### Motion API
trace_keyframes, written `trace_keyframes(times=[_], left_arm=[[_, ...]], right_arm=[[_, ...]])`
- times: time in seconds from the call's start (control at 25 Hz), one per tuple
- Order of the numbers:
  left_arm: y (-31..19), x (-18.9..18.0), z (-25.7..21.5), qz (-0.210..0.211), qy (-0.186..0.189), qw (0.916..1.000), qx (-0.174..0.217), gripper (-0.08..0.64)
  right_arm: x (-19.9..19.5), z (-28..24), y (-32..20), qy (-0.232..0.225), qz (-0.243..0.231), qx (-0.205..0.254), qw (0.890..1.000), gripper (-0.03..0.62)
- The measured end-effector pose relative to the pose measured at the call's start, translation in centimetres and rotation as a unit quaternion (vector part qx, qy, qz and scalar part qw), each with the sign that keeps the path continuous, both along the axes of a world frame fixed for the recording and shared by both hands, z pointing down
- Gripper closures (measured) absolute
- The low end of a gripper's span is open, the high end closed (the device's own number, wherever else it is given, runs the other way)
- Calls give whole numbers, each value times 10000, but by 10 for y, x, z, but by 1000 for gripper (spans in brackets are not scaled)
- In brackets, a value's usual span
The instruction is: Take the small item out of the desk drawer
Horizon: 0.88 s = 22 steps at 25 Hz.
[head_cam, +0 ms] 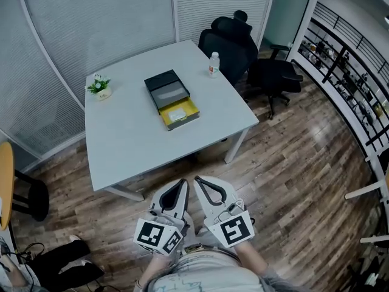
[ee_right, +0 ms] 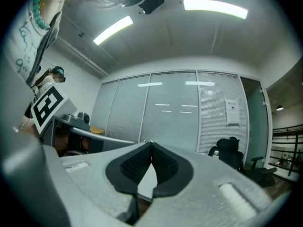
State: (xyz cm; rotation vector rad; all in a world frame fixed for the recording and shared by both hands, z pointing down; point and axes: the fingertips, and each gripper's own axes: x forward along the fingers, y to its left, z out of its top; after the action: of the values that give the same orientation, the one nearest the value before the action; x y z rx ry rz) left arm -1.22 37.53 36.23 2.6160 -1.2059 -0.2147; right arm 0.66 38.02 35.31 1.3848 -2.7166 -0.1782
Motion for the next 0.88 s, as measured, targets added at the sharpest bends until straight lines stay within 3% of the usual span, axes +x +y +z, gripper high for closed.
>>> trace_keyframes(times=[0.2, 0.4, 0.88], left_arm=[[-44, -1, -4, 249, -63, 9996, 133, 561], [-83, -2, -1, 347, -32, 9994, -11, 561], [-139, -6, 5, 470, 28, 9988, -95, 561]], right_arm=[[-3, -1, -39, -23, 133, 8, 9999, 589], [-8, 0, -78, 66, 175, -31, 9998, 589], [-12, 4, -133, 94, 271, -106, 9995, 590]])
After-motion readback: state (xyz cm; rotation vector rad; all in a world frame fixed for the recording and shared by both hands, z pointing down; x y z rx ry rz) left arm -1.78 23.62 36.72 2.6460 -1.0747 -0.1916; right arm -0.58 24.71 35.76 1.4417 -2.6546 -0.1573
